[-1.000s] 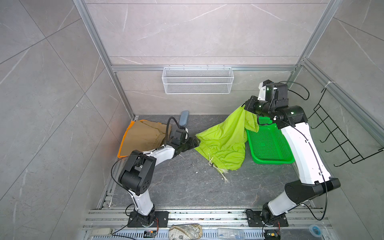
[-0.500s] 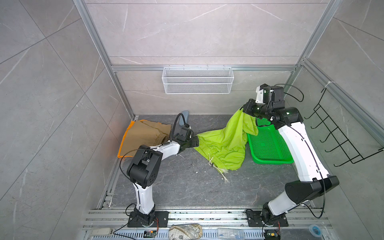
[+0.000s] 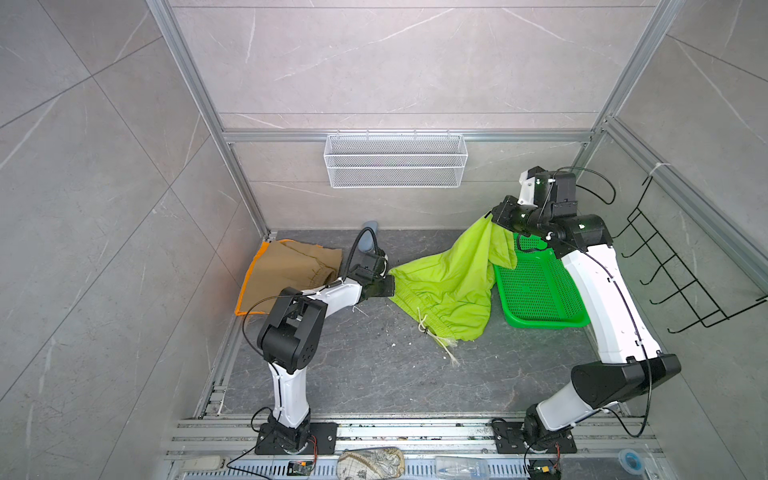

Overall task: Fold and stack the shorts
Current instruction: 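Raise the lime-green shorts high between both grippers, stretching them out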

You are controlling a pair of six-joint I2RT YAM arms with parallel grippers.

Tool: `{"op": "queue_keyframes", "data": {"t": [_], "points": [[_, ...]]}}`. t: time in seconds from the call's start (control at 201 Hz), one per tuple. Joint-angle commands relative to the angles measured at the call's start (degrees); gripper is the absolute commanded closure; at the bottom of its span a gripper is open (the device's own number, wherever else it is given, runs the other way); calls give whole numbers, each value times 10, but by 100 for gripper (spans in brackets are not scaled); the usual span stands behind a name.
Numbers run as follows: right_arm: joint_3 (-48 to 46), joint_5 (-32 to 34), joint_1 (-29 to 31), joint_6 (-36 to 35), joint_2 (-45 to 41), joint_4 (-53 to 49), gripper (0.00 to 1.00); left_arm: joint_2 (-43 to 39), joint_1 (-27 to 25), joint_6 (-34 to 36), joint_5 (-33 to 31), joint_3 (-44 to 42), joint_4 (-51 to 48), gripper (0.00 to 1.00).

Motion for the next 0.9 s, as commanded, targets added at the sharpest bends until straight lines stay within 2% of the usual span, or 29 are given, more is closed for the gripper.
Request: {"op": "queue_keyframes", "data": {"t": [0.0,0.149,0.274,0.408,0.548,0.677,0.897], "points": [[-4,-10,-18,4,-31,5,100,-111,46,59,-53,65,-68,100],[-13,-20,-45,14,-39,12,100,-163,102,83,-74,158,-155,100],[-10,-25,-69,24,-42,17,100,-187,110,126,-104,228,-195,100],[11,-48,-113,41,-59,24,100,-202,140,115,-121,300,-239,100],[52,-86,-163,53,-69,13,100,-233,183,82,-93,346,-261,100],[87,-115,-176,40,-87,5,100,-267,183,68,-48,369,-269,100],[98,-147,-178,6,-196,67,100,-366,182,-1,34,370,-277,100]]}}
